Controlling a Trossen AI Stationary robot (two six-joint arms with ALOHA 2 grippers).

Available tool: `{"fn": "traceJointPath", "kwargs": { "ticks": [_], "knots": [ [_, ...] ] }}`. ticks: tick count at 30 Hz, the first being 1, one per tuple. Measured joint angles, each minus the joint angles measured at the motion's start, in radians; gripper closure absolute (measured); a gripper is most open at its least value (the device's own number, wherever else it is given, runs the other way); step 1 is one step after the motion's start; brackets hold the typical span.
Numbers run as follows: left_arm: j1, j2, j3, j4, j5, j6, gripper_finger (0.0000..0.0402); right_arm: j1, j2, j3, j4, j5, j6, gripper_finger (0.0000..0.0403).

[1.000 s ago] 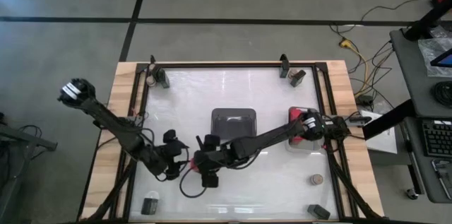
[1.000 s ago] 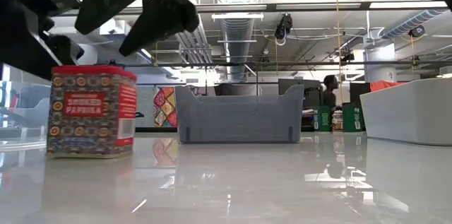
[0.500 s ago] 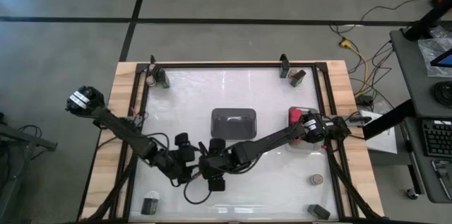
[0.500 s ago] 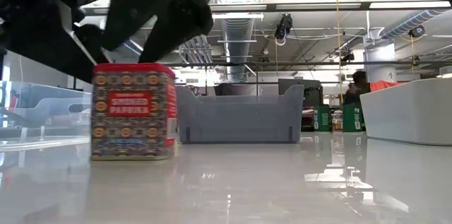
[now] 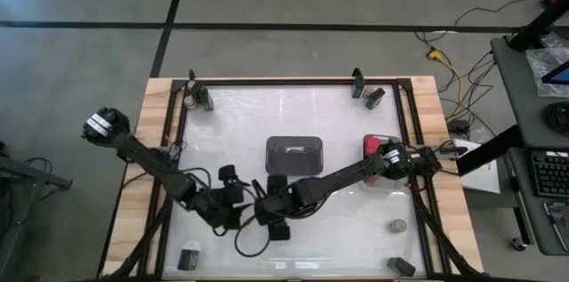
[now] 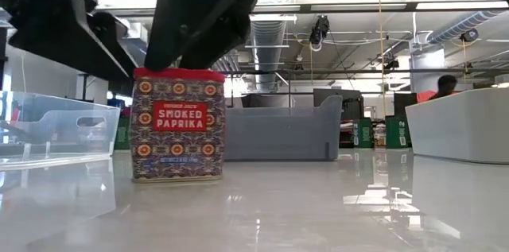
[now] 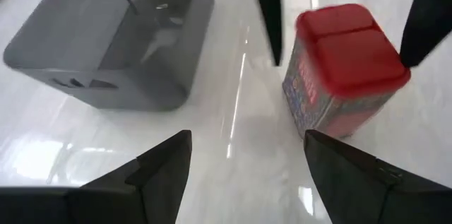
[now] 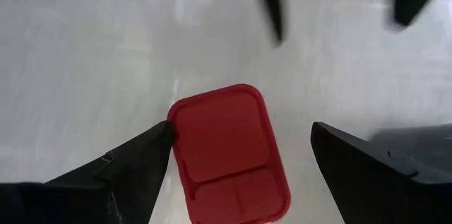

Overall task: Sort spices by type
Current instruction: Put the red spice can into the white bin

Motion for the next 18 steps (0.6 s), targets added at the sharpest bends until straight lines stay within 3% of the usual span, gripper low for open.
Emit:
{"fn": "traceJointPath", "kwargs": {
  "ticks": [4,9,18],
  "knots": [
    [-0.021,-0.082,-0.066,0.021,-0.069,-0.03,0.0143,0.0,0.0,-0.007,-0.01,-0.026,-0.05,0.0084],
    [-0.022,-0.147,-0.141,0.087,-0.077,-0.034,0.0143,-0.006,0.004,-0.008,0.0,-0.021,-0.071,0.0089],
    [-0.022,-0.146,-0.152,0.113,-0.076,-0.021,0.0143,-0.009,0.003,-0.008,0.0,-0.019,-0.11,0.0077]
  ]
}}
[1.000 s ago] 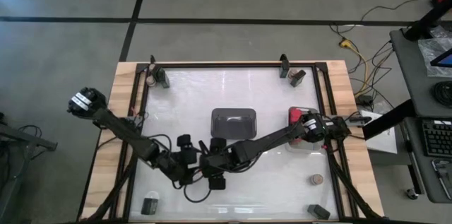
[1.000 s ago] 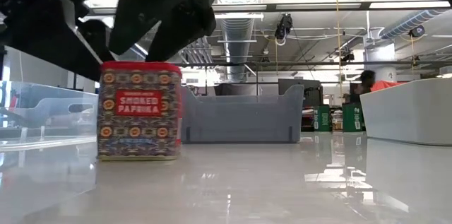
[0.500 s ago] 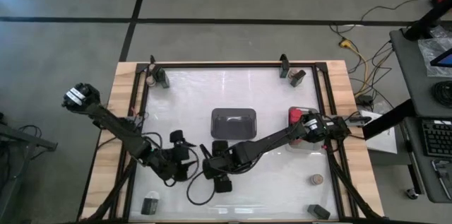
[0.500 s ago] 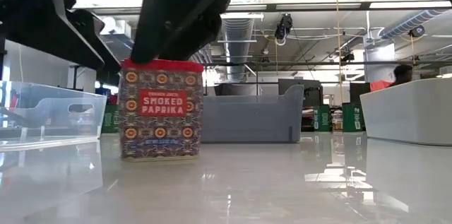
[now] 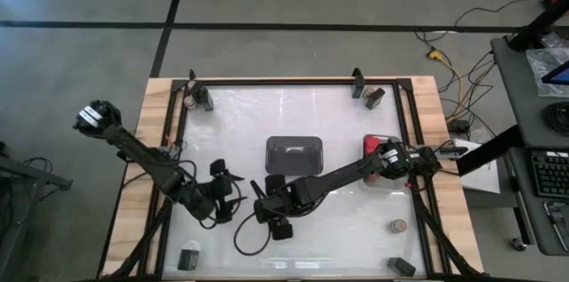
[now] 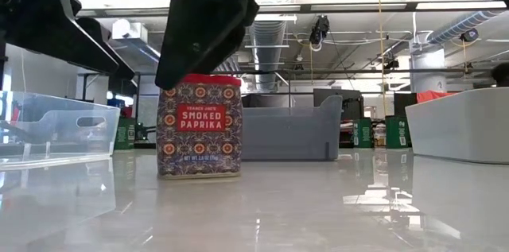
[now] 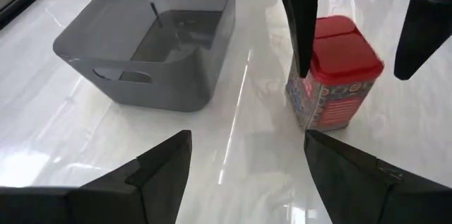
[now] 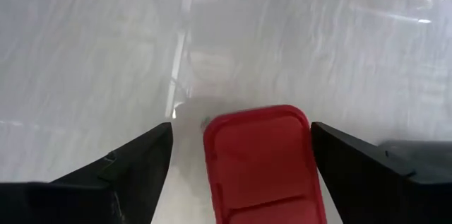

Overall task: Sort spices by type
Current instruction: Put the red spice can into the white bin

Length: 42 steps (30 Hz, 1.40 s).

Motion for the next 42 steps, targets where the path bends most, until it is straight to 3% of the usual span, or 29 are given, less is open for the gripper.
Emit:
{"fn": "traceJointPath", "kwargs": {
  "ticks": [7,24,30,35,42],
  "knots": [
    [0.001,0.01,0.001,0.0,0.001,0.001,0.0143,0.0,0.0,0.0,-0.07,0.0,-0.073,0.0089],
    [0.001,0.01,0.001,-0.003,0.001,0.0,0.0143,-0.015,0.0,-0.002,-0.076,0.0,-0.091,0.0176],
    [0.001,0.01,0.001,-0.003,0.0,0.008,0.0143,-0.015,0.0,0.007,-0.081,-0.01,-0.089,0.0181],
    [0.001,0.01,0.001,-0.003,-0.001,0.013,0.0143,-0.009,0.0,0.057,-0.114,-0.085,-0.029,0.0177],
    [0.001,0.01,0.001,-0.003,-0.001,0.012,0.0143,0.046,-0.015,0.141,-0.335,-0.086,0.108,0.0186]
  ]
}}
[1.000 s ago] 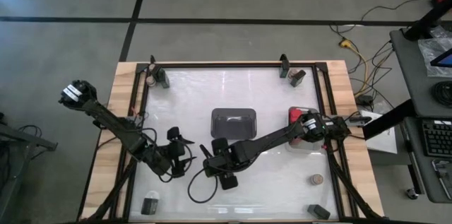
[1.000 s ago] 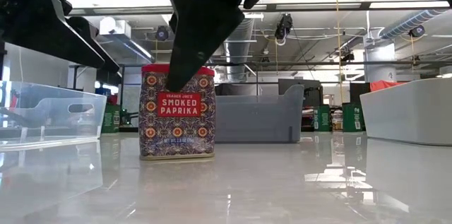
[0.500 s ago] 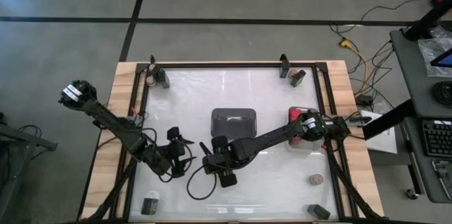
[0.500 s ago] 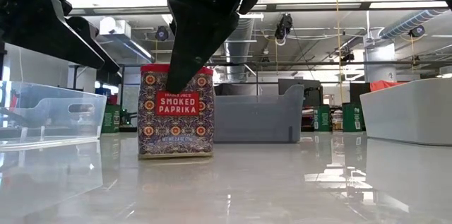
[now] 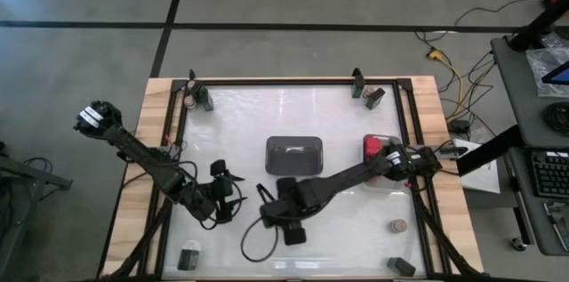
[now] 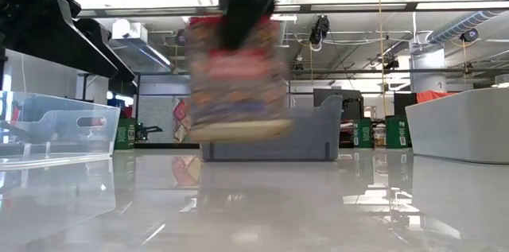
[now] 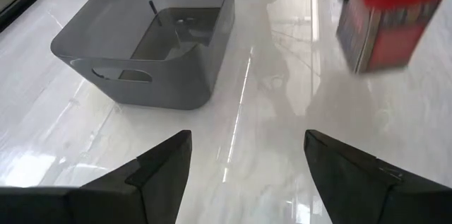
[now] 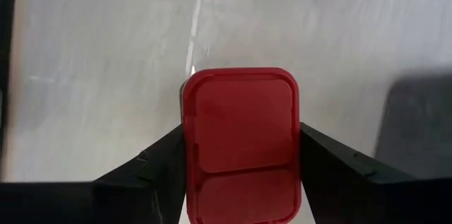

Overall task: Sort spices by type
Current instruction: Put the red spice can into the white bin

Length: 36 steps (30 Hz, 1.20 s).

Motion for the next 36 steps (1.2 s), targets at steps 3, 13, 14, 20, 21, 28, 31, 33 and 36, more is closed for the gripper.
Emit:
{"fn": "traceJointPath", "kwargs": {
  "ticks": [3,13,14,20,21,28,31,33,36],
  "knots": [
    [0.0,0.0,0.0,0.0,0.0,0.0,0.0143,0.033,-0.027,0.001,-0.087,0.021,0.088,0.0181],
    [0.0,0.0,0.0,0.016,0.002,-0.019,0.0143,0.136,-0.11,-0.011,-0.375,0.258,0.514,0.0185],
    [0.0,0.0,0.0,0.018,0.002,-0.019,0.0143,0.143,-0.123,-0.024,-0.378,0.274,0.545,0.0185],
    [0.0,0.0,0.0,0.035,0.002,-0.012,0.0143,0.185,-0.258,-0.127,-0.371,0.351,0.669,0.0179],
    [0.0,0.0,0.0,0.038,0.002,-0.012,0.0143,0.189,-0.287,-0.159,-0.371,0.367,0.693,0.0179],
    [0.0,0.001,0.0,0.038,0.002,-0.002,0.0143,0.199,-0.559,-0.495,-0.374,0.413,0.996,0.0178],
    [0.0,0.001,0.0,0.041,0.002,0.002,0.0143,0.199,-0.7,-0.665,-0.374,0.412,1.159,0.0178],
    [0.0,0.001,0.0,0.042,0.002,0.002,0.0143,0.195,-0.801,-0.77,-0.374,0.399,1.259,0.0177],
    [0.004,0.001,0.0,0.043,0.002,0.003,0.0143,0.186,-0.96,-0.902,-0.374,0.364,1.392,0.0177]
  ]
}}
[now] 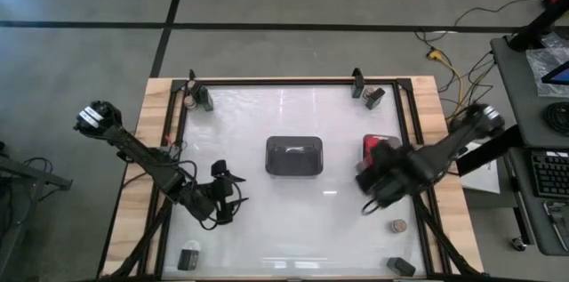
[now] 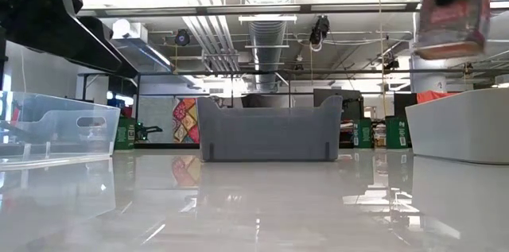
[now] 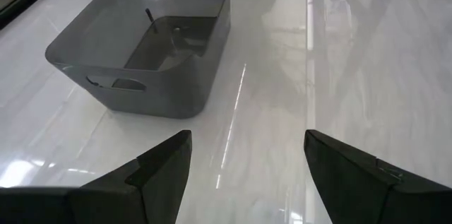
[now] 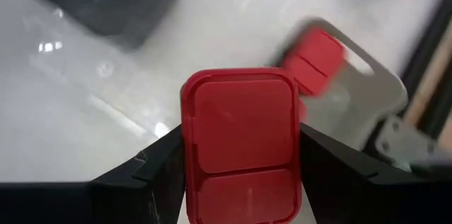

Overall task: Sort spices by type
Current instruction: Put the red spice can into the white bin

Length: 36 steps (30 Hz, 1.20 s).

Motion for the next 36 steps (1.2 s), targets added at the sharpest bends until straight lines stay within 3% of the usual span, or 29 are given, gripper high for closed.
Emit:
{"fn": "traceJointPath", "kwargs": {
  "ticks": [7,14,21,36],
  "knots": [
    [0.006,0.0,0.0,0.005,-0.001,0.008,0.0143,-0.002,-0.293,-0.246,0.0,-0.034,0.235,0.0181],
    [0.012,0.0,0.0,0.014,-0.002,0.009,0.0143,-0.002,-0.401,-0.43,0.001,-0.05,0.399,0.019],
    [0.012,0.0,0.0,0.014,-0.002,0.009,0.0143,-0.002,-0.401,-0.517,0.001,-0.089,0.486,0.0188],
    [0.012,0.0,0.0,0.089,-0.003,0.087,0.0143,-0.063,-0.234,-0.53,0.013,-0.108,0.549,0.0187]
  ]
}}
